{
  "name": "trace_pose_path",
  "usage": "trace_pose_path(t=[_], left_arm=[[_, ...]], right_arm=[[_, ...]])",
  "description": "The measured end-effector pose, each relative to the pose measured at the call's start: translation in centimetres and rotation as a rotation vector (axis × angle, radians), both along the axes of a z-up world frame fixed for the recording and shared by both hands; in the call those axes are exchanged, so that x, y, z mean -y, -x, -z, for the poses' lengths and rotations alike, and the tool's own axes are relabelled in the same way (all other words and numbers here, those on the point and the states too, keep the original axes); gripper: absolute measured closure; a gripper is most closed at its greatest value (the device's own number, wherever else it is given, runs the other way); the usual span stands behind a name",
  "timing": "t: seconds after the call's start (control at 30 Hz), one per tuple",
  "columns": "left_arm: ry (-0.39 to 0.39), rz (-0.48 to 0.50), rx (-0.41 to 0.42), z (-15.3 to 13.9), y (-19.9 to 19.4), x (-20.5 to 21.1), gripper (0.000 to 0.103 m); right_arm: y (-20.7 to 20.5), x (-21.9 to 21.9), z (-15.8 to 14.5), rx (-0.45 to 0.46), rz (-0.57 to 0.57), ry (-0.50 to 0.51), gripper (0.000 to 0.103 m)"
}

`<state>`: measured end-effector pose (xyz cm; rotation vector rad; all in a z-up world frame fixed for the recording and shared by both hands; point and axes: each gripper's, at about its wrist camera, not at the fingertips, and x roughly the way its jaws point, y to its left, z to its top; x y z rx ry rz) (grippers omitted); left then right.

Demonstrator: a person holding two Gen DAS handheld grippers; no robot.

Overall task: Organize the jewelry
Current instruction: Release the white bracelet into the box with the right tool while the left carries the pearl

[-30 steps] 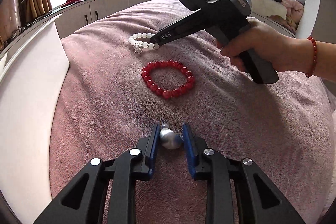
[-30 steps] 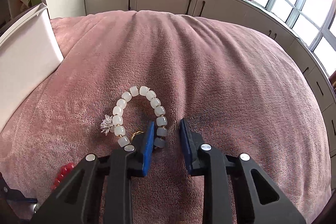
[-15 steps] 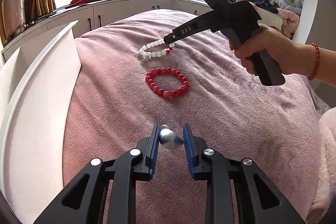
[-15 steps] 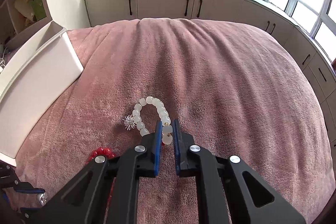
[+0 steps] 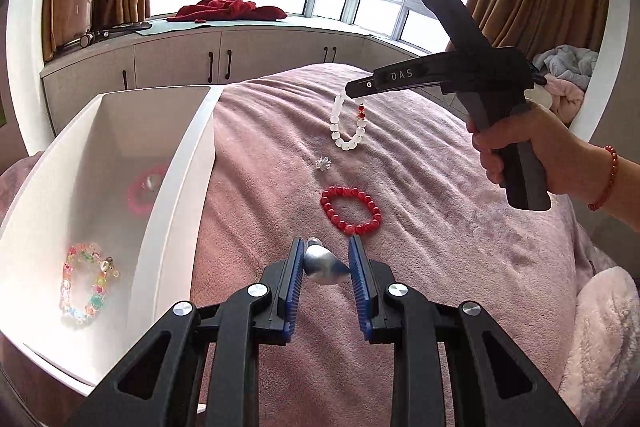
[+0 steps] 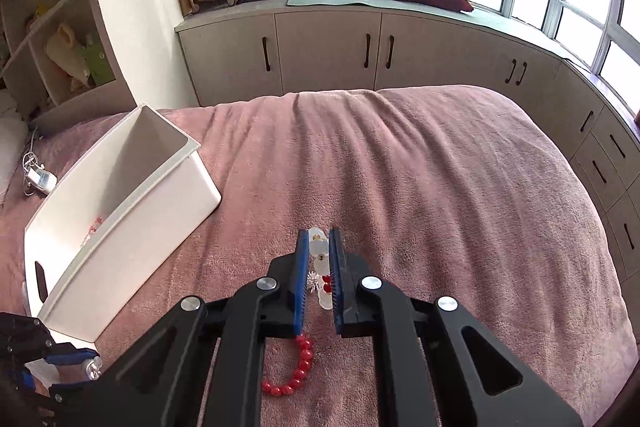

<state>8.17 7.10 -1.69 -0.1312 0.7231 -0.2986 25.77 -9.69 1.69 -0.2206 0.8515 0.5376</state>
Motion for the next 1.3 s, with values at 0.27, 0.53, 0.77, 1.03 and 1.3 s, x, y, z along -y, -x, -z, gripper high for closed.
trace_pose_path(t=[0.27,0.53,0.77,1.03,1.3], left_arm=[[-0.002,-0.064,0.119,-4.6,1.4,-2.8,0.076],[0.001,-0.225,0.116,-5.6,2.0,-7.7,0.076],[-0.042,-0.4,-0.009,-3.2,1.5,-11.8,0.076],[-0.188,-0.458,-0.021,-2.9,0.7,-12.6,0.076],[-0.26,-0.474,-0.095,-0.8,-0.4,-13.3,0.076]], right_arm=[[1.5,-5.5,-4.8,0.035,-0.091,-0.04,0.092],[3.2,-12.3,-7.9,0.055,-0.198,-0.073,0.092],[4.2,-18.7,-7.4,0.032,-0.269,-0.091,0.092],[4.6,-23.4,-3.5,-0.033,-0.306,-0.057,0.092],[3.9,-25.2,0.4,-0.07,-0.298,0.0,0.092]])
